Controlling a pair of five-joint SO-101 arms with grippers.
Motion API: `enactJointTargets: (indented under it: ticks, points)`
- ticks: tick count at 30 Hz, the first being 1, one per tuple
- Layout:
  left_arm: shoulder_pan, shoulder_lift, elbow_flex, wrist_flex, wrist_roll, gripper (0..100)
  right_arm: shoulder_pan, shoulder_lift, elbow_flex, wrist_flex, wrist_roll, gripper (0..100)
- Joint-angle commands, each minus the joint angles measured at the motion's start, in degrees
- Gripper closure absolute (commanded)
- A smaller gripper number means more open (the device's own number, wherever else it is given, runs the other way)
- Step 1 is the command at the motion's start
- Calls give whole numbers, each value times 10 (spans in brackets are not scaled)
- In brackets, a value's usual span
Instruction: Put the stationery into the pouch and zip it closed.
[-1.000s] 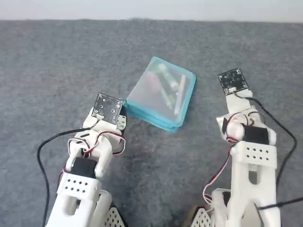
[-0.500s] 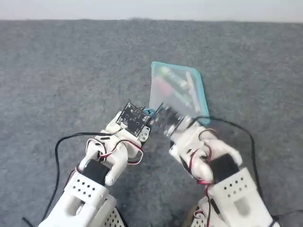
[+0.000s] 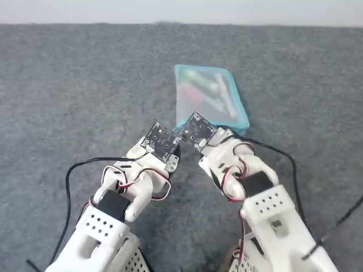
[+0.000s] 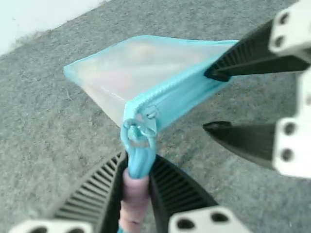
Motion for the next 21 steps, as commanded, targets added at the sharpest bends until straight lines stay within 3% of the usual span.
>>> enactJointTargets:
  ticks: [1, 5, 6, 13, 17, 21]
  points:
    - [-3, -6, -32, -1, -1, 987, 43, 51, -50, -51, 3, 830]
    - [-3, -6, -30, -1, -1, 987, 70, 76, -86, -58, 3, 992]
    - [-3, -6, -30, -1, -3, 987, 71, 73, -90, -51, 5, 994]
    - [-1, -4, -30, -1, -4, 987, 52, -7, -89, 8, 20, 840]
    - [1, -4, -30, 0, -4, 987, 16, 2, -88, 13, 98, 825]
    - [0, -4, -30, 2, -4, 987, 2, 50, -100, -12, 126, 825]
